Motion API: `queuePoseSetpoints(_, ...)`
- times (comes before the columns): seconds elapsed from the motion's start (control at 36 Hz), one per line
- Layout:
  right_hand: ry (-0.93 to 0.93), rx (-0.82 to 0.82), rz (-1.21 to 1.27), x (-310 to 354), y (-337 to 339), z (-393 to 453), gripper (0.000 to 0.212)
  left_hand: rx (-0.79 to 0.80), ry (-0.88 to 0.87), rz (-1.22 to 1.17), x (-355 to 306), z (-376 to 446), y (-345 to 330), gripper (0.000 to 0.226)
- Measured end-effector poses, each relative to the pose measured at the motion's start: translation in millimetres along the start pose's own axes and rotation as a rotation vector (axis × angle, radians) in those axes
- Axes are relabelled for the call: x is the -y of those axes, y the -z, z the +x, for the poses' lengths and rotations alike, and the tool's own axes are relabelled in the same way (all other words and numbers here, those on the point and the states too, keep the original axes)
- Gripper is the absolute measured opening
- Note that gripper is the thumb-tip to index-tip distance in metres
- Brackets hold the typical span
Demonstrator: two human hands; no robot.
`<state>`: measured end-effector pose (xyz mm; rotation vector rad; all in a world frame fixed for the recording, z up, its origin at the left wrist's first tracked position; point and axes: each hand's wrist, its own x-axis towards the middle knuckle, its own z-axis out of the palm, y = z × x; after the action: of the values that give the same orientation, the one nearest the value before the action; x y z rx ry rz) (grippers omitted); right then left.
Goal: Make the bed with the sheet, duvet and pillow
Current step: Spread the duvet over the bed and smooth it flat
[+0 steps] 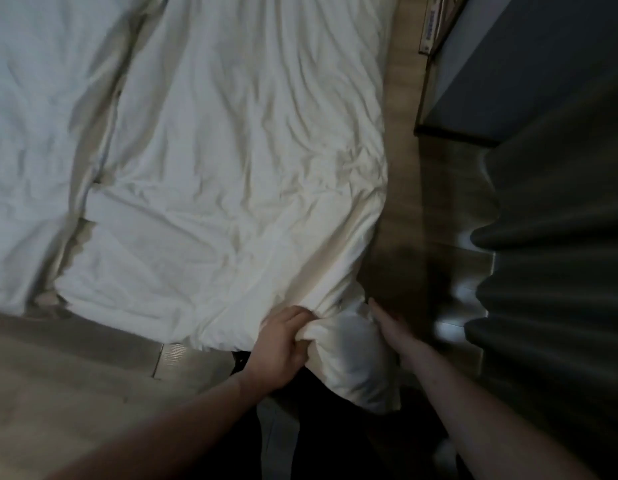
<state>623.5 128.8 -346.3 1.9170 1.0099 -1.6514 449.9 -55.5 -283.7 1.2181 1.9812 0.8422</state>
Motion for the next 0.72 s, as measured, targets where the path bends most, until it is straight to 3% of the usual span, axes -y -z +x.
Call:
queuePoseSetpoints(0.06, -0.088, 0.148, 0.029, -10.6, 0.0, 5.1, 0.117, -0.032, 0.051, -0.061, -5.8, -7.1, 10.0, 0.030)
queuePoseSetpoints(0.11, -0.099, 0.264, 0.041, -4.4, -2.9, -21.4, 0.096, -0.032, 0.087, -0.101, -10.8, -11.1, 19.5, 0.032)
queuePoseSetpoints(0.17, -0.048, 0.278, 0.044, 3.6, -5.9, -47.6, 0.068, -0.013, 0.116, -0.116, -13.1, -12.9, 28.7, 0.030)
queuePoseSetpoints(0.33, 0.296, -0.110, 0.094, 27.1, -16.2, -105.4, 0.050, 0.083, 0.227, -0.028, -23.5, -18.1, 57.1, 0.054)
queuePoseSetpoints(0.39, 0.379, -0.154, 0.111, 36.6, -21.6, -123.0, 0.046, 0.039, 0.270, -0.024, -33.4, -26.5, 69.0, 0.054)
queuePoseSetpoints(0.47, 0.445, -0.173, 0.058, 45.9, -38.4, -149.5, 0.062, 0.011, 0.226, -0.047, -54.5, -49.8, 82.4, 0.048)
queuePoseSetpoints(0.58, 0.554, -0.121, -0.071, 61.0, -73.8, -187.3, 0.049, 0.056, 0.194, -0.071, -72.1, -80.0, 89.6, 0.088)
queuePoseSetpoints(0.67, 0.678, -0.091, -0.196, 77.0, -108.2, -215.3, 0.057, 0.021, 0.230, -0.050, -76.7, -88.1, 94.3, 0.126)
queuePoseSetpoints(0.72, 0.716, -0.054, -0.248, 89.5, -130.5, -234.3, 0.059, -0.066, 0.238, -0.125, -78.6, -86.5, 101.4, 0.129)
